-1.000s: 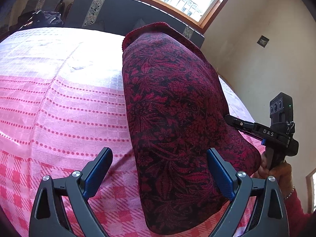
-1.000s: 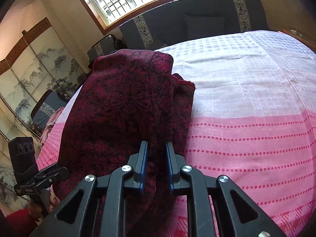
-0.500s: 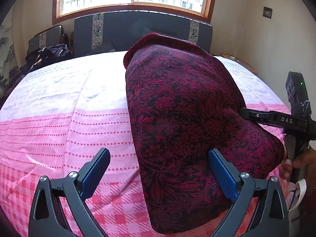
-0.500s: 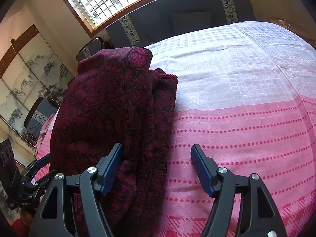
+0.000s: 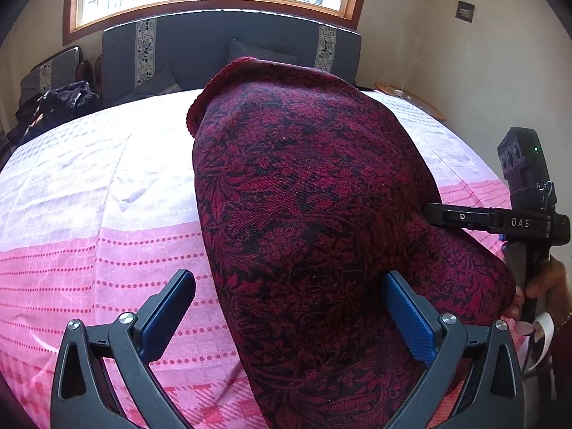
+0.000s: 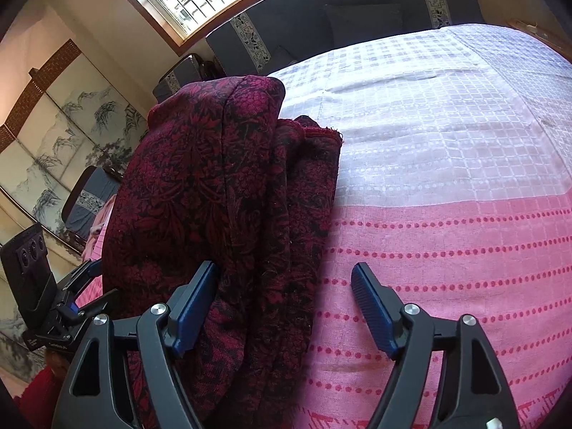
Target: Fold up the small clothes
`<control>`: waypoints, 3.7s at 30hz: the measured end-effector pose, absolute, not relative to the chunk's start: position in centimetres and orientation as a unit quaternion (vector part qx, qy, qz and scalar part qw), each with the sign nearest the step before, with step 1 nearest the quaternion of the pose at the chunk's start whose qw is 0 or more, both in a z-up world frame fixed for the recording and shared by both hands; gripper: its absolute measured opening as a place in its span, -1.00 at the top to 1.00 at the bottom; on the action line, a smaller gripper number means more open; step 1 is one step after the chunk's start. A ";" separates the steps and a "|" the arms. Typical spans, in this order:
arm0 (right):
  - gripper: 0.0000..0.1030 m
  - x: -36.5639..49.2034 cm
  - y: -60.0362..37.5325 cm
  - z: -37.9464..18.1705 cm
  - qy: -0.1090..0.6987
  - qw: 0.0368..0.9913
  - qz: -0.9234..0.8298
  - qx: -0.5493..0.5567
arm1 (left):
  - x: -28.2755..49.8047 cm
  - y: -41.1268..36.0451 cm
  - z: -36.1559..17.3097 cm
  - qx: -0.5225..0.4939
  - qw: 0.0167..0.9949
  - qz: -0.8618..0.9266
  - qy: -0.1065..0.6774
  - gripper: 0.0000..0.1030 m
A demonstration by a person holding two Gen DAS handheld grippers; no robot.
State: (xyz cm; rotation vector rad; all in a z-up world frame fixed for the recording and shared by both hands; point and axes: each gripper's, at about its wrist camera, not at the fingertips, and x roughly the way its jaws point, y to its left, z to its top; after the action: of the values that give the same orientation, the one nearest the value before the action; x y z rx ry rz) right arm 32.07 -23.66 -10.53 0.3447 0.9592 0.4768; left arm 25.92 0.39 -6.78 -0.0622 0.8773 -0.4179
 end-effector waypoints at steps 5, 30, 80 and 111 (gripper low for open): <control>-0.51 33.0 -23.8 -11.0 0.464 0.833 0.253 0.166 | 30.4 4.1 -9.2 -0.185 0.814 -0.305 0.458 -1.00; 0.29 28.4 -17.0 -6.1 0.393 0.830 0.335 0.210 | 23.5 5.5 -3.4 -0.133 0.843 -0.278 0.442 -0.31; 0.07 20.8 -11.9 -8.3 0.385 0.869 0.250 0.185 | 12.9 6.1 -4.9 0.024 0.926 -0.095 0.366 -0.86; -0.70 4.6 -11.8 0.2 0.214 0.946 0.222 0.100 | 0.5 5.8 5.1 -0.025 0.978 0.019 0.204 -1.00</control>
State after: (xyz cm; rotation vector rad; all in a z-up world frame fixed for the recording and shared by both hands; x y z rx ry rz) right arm 4.60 -11.81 0.25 0.2030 0.4369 0.4514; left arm 0.47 5.79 5.14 -0.0508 0.4112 0.0376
